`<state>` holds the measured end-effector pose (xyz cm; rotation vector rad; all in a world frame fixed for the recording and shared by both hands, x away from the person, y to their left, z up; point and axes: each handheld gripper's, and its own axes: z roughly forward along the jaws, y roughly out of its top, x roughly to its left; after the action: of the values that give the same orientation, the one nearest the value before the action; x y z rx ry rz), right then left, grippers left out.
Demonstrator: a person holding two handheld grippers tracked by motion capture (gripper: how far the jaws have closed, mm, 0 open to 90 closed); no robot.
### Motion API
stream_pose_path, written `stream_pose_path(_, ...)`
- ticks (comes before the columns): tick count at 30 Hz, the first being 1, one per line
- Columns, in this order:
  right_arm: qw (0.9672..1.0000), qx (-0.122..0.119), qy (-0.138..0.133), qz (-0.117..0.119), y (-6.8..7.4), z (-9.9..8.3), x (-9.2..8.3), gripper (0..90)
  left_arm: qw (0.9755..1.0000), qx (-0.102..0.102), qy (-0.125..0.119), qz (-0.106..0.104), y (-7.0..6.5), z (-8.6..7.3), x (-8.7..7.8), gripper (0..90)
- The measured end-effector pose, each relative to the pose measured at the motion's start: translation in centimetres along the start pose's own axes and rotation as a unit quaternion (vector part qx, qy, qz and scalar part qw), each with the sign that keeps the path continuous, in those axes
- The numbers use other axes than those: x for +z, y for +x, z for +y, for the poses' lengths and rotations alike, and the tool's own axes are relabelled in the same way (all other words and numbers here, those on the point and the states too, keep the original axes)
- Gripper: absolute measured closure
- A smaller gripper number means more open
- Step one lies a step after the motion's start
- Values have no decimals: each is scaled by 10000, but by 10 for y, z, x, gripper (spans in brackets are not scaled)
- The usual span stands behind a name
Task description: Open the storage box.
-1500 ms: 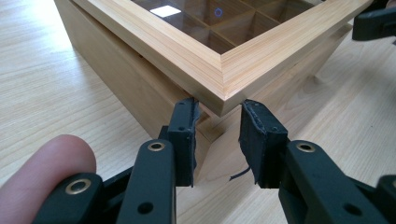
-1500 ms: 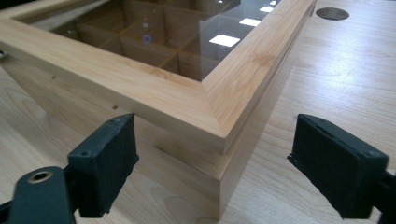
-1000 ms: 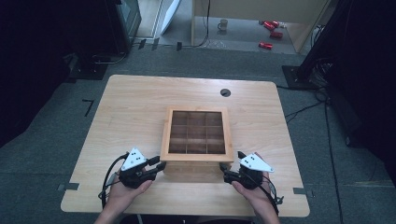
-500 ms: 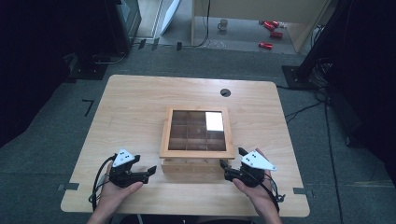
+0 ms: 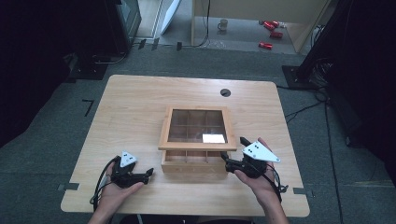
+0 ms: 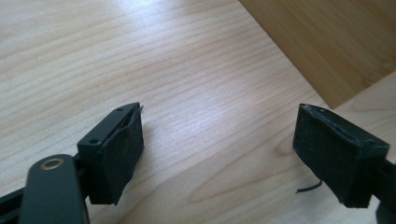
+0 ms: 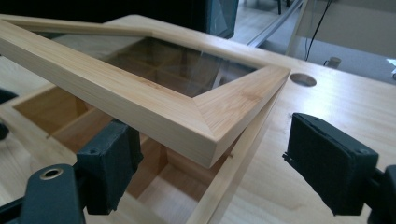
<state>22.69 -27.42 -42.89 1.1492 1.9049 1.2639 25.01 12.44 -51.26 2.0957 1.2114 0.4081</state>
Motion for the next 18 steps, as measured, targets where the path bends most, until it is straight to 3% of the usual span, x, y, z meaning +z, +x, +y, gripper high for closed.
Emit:
stream_pose_path(5,9999,-83,-110,-4,-3,12,0,181,9993,280,-67,257,-9,-3,4,165)
stream_pose_path(18,9985,-413,-345,25,-16,45,3,184,9993,238,-149,255,-10,-3,6,163)
